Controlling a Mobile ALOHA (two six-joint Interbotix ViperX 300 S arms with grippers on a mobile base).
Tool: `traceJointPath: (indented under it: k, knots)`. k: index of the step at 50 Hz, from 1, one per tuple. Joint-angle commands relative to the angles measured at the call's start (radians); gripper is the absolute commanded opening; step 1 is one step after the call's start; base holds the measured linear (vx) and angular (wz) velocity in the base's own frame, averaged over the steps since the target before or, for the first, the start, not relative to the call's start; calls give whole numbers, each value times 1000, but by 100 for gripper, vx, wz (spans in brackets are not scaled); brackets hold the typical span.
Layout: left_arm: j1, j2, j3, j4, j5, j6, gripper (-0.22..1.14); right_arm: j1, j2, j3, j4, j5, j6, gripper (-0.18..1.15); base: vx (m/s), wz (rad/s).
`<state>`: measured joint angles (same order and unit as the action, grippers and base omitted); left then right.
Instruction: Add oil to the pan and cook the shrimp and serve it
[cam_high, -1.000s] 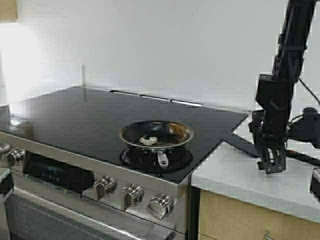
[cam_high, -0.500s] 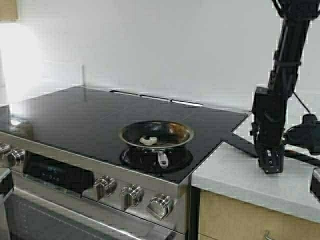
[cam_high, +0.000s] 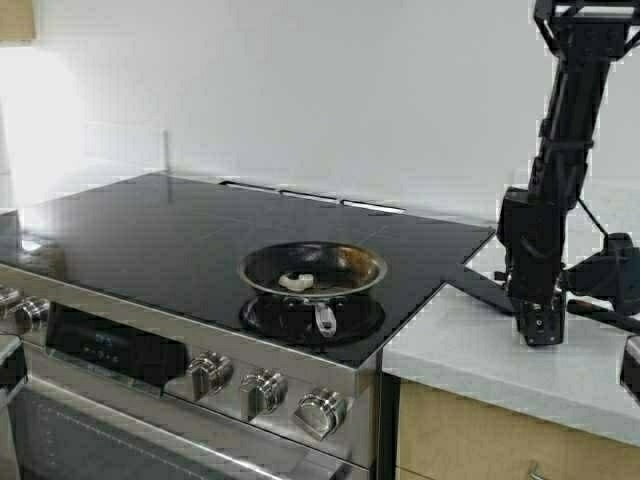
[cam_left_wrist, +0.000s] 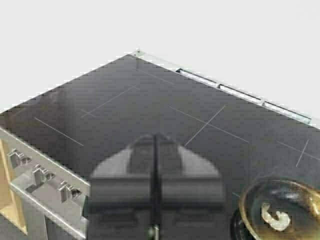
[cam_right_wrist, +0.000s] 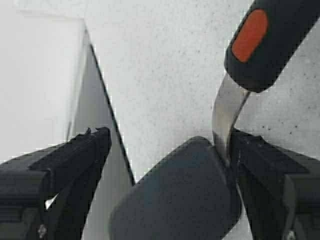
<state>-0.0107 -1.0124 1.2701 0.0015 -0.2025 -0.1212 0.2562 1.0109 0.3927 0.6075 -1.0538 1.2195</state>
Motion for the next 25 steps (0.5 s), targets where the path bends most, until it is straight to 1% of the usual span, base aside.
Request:
traceJointPath:
  k: [1, 4, 6, 9, 17, 19, 21, 25]
  knots:
    - [2, 5, -17, 0, -5, 2, 3, -8, 9, -5, 2, 6, 3, 98, 0, 0]
    - [2, 5, -17, 0, -5, 2, 3, -8, 9, -5, 2, 6, 5, 92, 0, 0]
    - [2, 5, -17, 2, -5, 2, 3, -8, 8, -2, 2, 6, 6, 82, 0, 0]
    - [2, 5, -17, 0, -5, 0, 3, -8, 6, 0, 2, 6, 6, 68, 0, 0]
    - [0, 5, -17, 0, -5, 0, 3, -6, 2, 6, 3, 6, 21, 23, 0, 0]
    - [0, 5, -17, 0, -5, 2, 3, -6, 2, 8, 3, 6, 28, 15, 0, 0]
    - [2, 5, -15, 0, -5, 0, 3, -5, 2, 6, 3, 6, 31, 9, 0, 0]
    - [2, 5, -17, 0, -5, 0, 3, -5, 2, 6, 3, 6, 35, 11, 0, 0]
